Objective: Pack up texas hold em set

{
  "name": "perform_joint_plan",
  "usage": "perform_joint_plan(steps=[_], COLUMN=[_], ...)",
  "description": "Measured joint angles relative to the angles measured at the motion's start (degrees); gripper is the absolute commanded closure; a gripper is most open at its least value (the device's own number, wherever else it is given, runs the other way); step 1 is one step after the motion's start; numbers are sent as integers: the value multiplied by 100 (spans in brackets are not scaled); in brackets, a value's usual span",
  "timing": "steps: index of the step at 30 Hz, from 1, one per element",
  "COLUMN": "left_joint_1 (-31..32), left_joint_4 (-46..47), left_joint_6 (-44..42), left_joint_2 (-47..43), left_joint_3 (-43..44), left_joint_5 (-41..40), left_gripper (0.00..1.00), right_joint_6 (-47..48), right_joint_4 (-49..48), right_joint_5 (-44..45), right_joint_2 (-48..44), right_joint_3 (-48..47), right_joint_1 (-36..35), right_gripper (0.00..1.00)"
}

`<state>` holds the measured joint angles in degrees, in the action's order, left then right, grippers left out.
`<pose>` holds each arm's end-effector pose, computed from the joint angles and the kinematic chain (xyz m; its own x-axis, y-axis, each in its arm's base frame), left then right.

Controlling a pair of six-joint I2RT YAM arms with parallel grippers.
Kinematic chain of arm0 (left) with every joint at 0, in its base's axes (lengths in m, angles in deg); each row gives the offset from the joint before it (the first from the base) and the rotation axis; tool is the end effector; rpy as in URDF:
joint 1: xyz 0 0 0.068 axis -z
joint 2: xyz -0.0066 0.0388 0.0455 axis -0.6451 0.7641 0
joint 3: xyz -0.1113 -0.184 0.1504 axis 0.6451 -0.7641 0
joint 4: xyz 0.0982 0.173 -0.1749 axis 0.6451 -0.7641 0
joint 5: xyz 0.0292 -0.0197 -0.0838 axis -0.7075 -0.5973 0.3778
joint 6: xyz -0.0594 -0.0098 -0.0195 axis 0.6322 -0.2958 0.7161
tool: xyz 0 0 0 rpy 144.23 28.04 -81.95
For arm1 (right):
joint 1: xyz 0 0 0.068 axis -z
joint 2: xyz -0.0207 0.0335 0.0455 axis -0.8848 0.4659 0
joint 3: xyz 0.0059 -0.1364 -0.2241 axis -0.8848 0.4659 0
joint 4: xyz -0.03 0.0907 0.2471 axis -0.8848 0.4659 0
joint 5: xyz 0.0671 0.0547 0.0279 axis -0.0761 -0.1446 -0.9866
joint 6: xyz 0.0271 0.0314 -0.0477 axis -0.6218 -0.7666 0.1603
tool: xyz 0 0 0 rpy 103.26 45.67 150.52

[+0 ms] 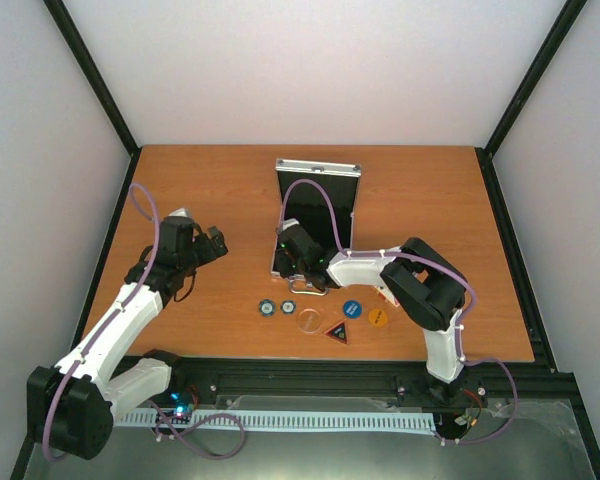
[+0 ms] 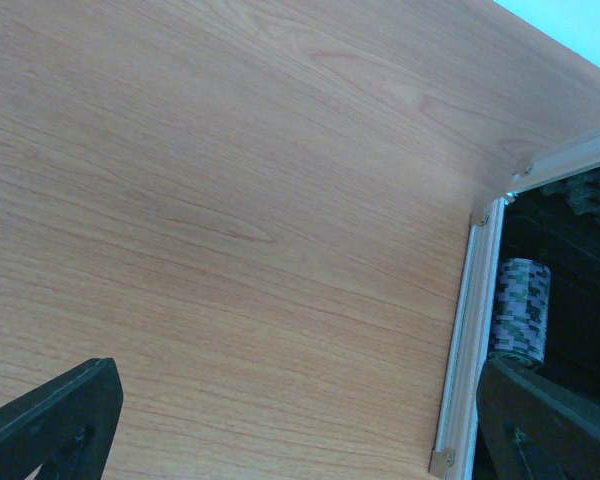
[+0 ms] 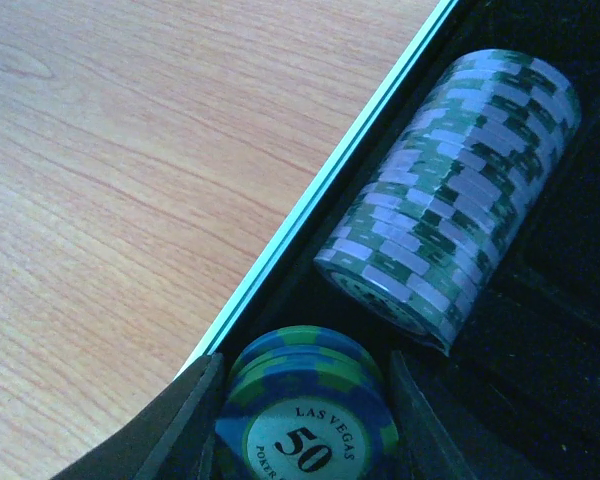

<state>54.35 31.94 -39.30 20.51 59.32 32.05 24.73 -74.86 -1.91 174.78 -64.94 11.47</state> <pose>0.2231 -0.0499 0.2256 -0.6087 -0.4449 -0.6569 -0.2532 0.8936 -0.3705 0.2680 0.3160 0.1159 -0.6581 -0.2553 -0.7083 -0.4915 0.8583 0.1473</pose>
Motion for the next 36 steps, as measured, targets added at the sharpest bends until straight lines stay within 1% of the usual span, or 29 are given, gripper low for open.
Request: perform_joint_plan(steps=[13, 16, 28, 32, 33, 36], left_joint_1=[0, 0, 0, 0, 0, 0], left_joint_4=[0, 0, 4, 4, 4, 7], left_joint_6=[0, 0, 0, 0, 0, 0], left_joint_2=[0, 0, 4, 4, 4, 9], left_joint_3=[0, -2, -33, -33, -33, -33], left_joint_5=[0, 0, 0, 0, 0, 0], left_gripper=[0, 0, 0, 0, 0, 0], right_joint_6=[-2, -11, 39, 81, 92, 92], right_joint_4=[-7, -9, -13, 109, 151, 308], right_joint_5=[-221, -236, -234, -144, -101, -61], right_joint_2=[0, 0, -85, -323, -426, -671], right_joint_3=[0, 0, 0, 0, -4, -70], right_joint_1=[0, 0, -4, -4, -4, 26], right_gripper=[51, 42, 29, 27, 25, 24])
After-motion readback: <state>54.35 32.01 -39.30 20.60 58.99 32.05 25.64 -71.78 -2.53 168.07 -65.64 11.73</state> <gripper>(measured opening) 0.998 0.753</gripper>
